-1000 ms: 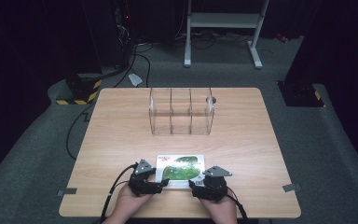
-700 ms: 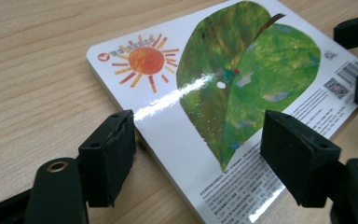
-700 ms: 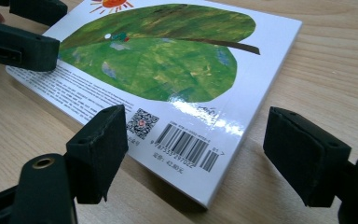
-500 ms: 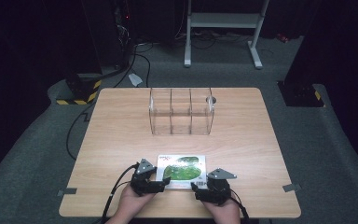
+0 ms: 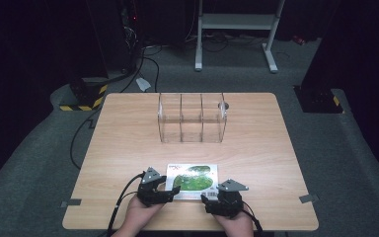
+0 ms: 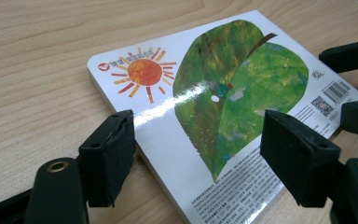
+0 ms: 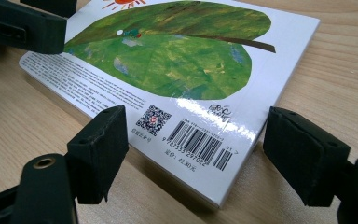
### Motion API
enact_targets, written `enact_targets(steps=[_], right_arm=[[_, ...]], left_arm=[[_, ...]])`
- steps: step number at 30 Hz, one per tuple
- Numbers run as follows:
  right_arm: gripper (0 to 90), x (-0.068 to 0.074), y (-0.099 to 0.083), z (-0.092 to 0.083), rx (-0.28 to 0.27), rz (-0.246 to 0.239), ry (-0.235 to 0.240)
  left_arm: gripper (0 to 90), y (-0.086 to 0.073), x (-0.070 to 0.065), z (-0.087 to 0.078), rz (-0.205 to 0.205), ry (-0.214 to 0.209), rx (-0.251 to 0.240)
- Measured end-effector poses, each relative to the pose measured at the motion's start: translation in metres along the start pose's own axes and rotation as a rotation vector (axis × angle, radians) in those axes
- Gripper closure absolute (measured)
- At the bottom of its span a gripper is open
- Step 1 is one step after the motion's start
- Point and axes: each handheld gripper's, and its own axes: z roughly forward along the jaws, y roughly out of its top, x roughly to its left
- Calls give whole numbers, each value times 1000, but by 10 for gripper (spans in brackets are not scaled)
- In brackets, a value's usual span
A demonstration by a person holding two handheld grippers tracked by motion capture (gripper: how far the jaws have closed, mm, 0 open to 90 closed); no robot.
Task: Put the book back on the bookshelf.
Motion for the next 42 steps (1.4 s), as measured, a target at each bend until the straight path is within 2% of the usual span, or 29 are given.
enact_targets(steps=[10,11,12,13,15,17,20,23,30,32,38,42], right_arm=[[210,0,0,0,-4,-11,-2],[205,0,0,1,-4,-15,-3],[201,1,0,1,-1,-18,-4],[203,1,0,1,-4,-26,8],[203,3,-1,2,1,-44,14],[201,4,-1,2,-1,-59,0],[201,3,-1,2,-5,-50,2],[202,3,-1,1,0,-37,9],[201,4,-1,2,-1,-51,7],[198,4,-1,2,-2,-54,7],[166,4,-1,2,2,-45,8],[136,5,-1,3,11,-56,12]], left_arm=[[274,0,1,-2,-26,-14,-26],[275,1,1,-3,-27,-23,-35],[309,0,1,-4,-36,-63,-57],[328,1,0,-5,-34,-73,-66],[328,2,-3,-5,-14,-59,-67],[314,3,-1,-5,-40,-36,-68],[300,1,6,-5,-55,16,-65],[299,-1,10,0,-75,32,-40],[305,0,7,1,-77,24,-33],[309,0,7,0,-106,11,-40],[331,5,8,-11,-122,-31,-110],[337,6,7,-15,-109,-37,-135]])
